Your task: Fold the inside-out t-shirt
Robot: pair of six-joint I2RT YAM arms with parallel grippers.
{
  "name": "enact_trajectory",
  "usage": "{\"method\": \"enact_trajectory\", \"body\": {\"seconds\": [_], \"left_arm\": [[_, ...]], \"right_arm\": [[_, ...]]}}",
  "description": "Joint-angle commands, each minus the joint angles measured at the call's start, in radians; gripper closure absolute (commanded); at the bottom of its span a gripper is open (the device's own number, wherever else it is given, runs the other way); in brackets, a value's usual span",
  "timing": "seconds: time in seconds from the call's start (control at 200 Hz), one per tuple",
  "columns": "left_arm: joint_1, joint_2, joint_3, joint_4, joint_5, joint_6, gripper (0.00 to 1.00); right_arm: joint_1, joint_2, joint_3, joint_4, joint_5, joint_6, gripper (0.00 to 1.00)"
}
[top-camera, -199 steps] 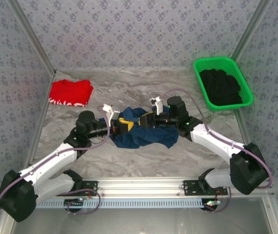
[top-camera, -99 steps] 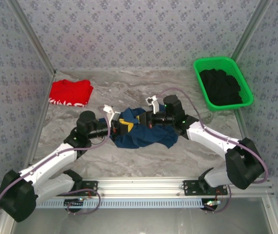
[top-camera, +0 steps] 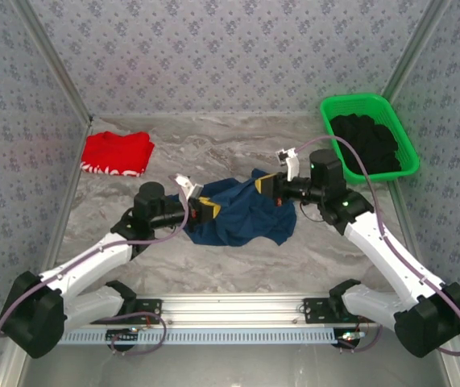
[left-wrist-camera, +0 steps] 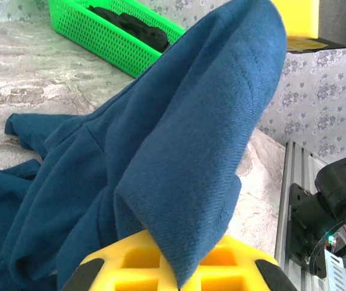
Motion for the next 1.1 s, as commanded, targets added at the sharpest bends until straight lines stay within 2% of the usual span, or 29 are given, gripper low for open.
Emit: {"method": "enact_trajectory", "body": {"seconds": [0.0,0.11,0.205,0.31,0.475,0.685,0.804,0.939,0.974,1.099], "left_arm": [[0.006,0.009,0.031,-0.023,-0.004,0.031,0.93],[0.005,0.012,0.035,-0.06,-0.048,0.043,0.8],[0.006,0.018,0.05,-0.127,-0.145,0.055,0.65],[-0.01,0.012,0.081,-0.212,-0.266,0.065,0.55],[-0.127,-0.019,0.159,-0.351,-0.482,0.101,0.4],[-0.213,0.029,0.254,-0.405,-0.607,0.038,0.24],[-0.219,0.114,0.316,-0.422,-0.646,0.045,0.22],[-0.218,0.22,0.399,-0.476,-0.678,0.078,0.24],[-0.219,0.245,0.423,-0.501,-0.694,0.077,0.27],[-0.197,0.271,0.466,-0.601,-0.745,0.048,0.49]], "right_arm": [[-0.016,0.02,0.061,-0.142,0.027,-0.06,1.0],[-0.015,0.043,0.064,-0.12,0.008,-0.059,1.0],[-0.012,0.063,0.057,-0.079,-0.05,-0.033,1.0],[-0.008,0.077,0.057,-0.051,-0.088,-0.008,1.0],[0.025,0.1,0.061,-0.008,-0.075,0.045,1.0],[0.055,0.121,0.061,0.014,-0.08,0.051,1.0],[0.065,0.123,0.055,0.028,-0.083,0.052,1.0],[0.068,0.11,0.048,0.025,-0.082,0.05,1.0],[0.068,0.104,0.046,0.015,-0.079,0.05,1.0],[0.062,0.065,0.058,-0.107,0.003,-0.032,1.0]]}}
